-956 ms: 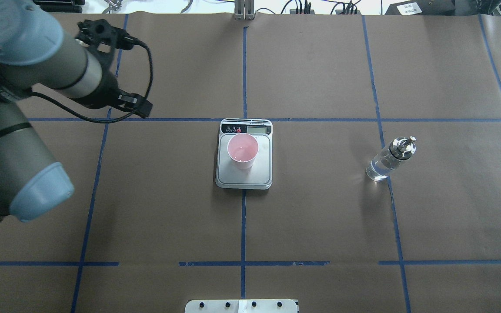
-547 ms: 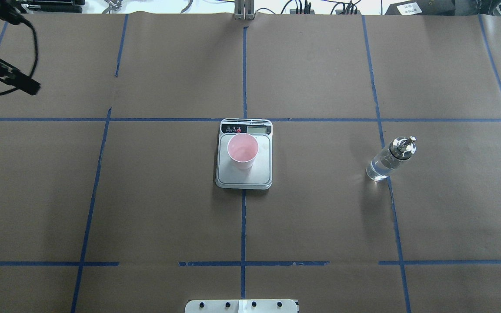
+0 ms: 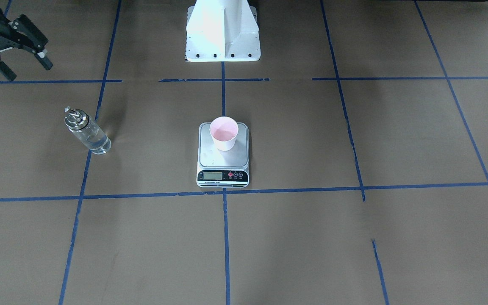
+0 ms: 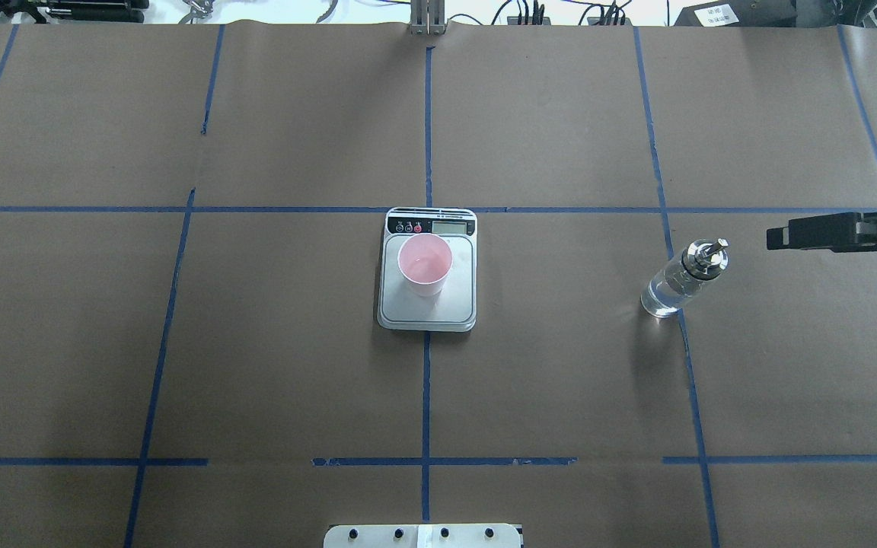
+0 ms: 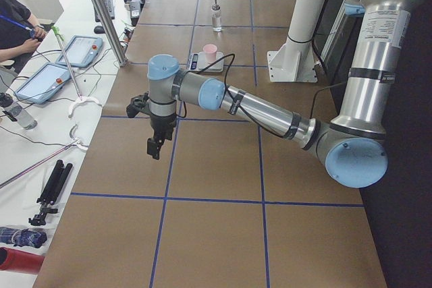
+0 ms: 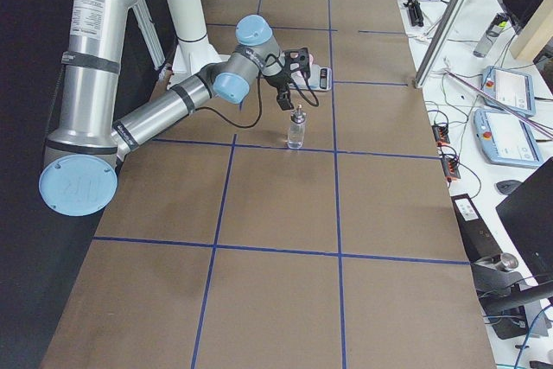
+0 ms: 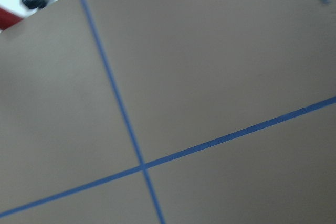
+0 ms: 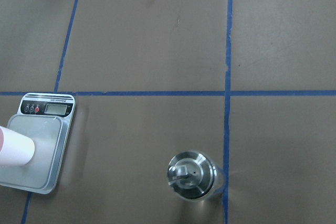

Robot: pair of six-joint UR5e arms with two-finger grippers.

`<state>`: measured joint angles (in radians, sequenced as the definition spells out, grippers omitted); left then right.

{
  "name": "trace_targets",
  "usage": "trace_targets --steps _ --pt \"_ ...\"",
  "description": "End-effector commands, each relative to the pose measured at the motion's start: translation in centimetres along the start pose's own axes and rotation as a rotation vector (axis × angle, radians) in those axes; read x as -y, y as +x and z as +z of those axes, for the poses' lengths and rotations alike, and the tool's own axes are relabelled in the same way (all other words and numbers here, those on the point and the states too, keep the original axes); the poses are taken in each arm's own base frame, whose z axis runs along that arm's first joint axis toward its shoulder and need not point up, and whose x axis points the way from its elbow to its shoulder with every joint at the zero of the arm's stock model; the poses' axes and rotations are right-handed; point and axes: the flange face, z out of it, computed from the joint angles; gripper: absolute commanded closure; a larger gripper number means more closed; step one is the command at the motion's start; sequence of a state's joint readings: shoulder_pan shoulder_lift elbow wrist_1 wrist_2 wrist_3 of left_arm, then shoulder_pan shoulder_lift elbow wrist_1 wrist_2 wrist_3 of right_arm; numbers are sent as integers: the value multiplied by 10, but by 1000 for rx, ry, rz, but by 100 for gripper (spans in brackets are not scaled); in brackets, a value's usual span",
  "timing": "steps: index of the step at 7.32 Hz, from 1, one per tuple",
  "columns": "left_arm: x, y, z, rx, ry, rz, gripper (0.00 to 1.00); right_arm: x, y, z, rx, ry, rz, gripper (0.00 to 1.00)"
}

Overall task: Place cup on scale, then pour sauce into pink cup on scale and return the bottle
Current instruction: 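Reach the right gripper toward the glass bottle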

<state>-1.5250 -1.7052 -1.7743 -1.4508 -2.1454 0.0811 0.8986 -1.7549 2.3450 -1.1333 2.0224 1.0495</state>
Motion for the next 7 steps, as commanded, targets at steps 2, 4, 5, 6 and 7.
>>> trace_targets --steps 2,4,5,6,7 --pt "-64 -53 9 -167 -10 -60 0 -47 -19 20 -68 59 -36 0" --pt "-63 -53 10 -168 -11 -61 0 -89 -14 40 -108 162 -65 0" --pt "-63 -53 12 -170 -14 -61 0 -106 -24 54 -122 213 -55 0" --pt "-62 -52 9 -170 -9 -58 0 -128 -28 76 -154 295 -74 0" --pt "-62 -52 10 -170 -10 -58 0 -145 -18 105 -195 356 -105 0"
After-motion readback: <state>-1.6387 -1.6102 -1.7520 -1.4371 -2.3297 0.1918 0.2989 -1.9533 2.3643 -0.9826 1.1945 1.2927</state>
